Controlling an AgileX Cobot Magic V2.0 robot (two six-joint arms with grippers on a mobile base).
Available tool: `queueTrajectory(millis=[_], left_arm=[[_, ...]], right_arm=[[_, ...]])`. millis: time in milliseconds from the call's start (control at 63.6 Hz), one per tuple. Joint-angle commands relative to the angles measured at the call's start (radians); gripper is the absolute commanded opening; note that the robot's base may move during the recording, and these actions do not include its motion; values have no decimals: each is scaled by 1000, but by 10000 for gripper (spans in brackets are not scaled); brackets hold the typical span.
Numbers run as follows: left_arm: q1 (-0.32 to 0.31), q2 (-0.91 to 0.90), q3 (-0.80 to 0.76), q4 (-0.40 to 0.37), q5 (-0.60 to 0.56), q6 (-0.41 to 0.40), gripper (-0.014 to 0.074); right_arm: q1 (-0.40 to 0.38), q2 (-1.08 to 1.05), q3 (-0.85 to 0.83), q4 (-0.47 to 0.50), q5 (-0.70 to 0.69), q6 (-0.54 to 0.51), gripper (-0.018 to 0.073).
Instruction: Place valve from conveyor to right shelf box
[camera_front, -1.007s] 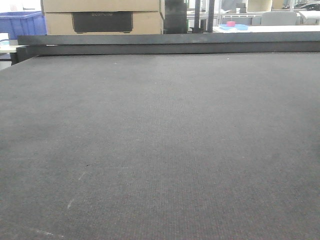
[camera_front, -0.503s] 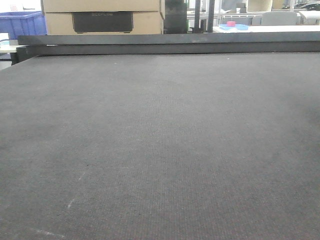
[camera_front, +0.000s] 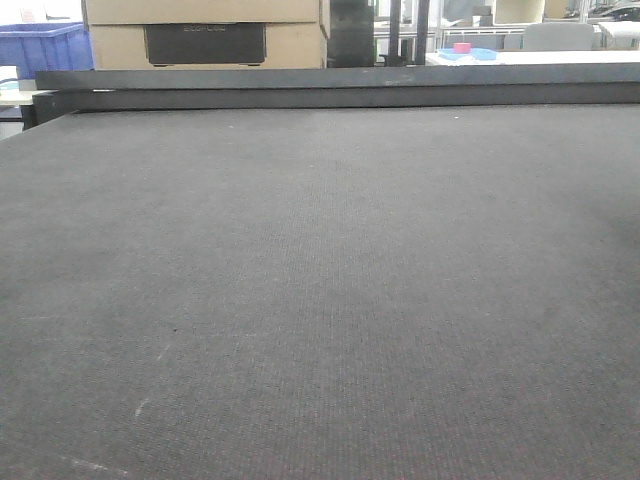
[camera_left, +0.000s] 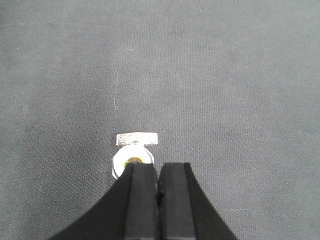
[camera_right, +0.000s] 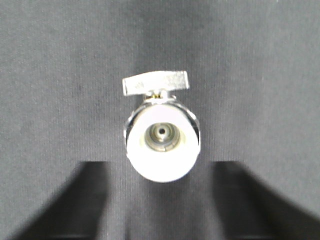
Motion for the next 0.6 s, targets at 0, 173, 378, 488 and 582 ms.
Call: queueTrajectory(millis=[0, 173, 378, 488, 582], left_arm=[[-3, -2, -9, -9, -6, -5, -111], [-3, -2, -9, -9, -6, -5, -111], [-3, -2, -9, -9, -6, -5, -111], [-3, -2, -9, -9, -6, -5, -111], [-3, -2, -9, -9, -6, -5, -111]], right_arm=[[-3, 23, -7, -2, -19, -15, 428], [-3, 94, -7, 0, -19, -15, 431], [-3, 174, -7, 0, -16, -15, 431], [-3, 198, -7, -2, -21, -22, 431], [-3, 200, -7, -2, -26, -22, 431]])
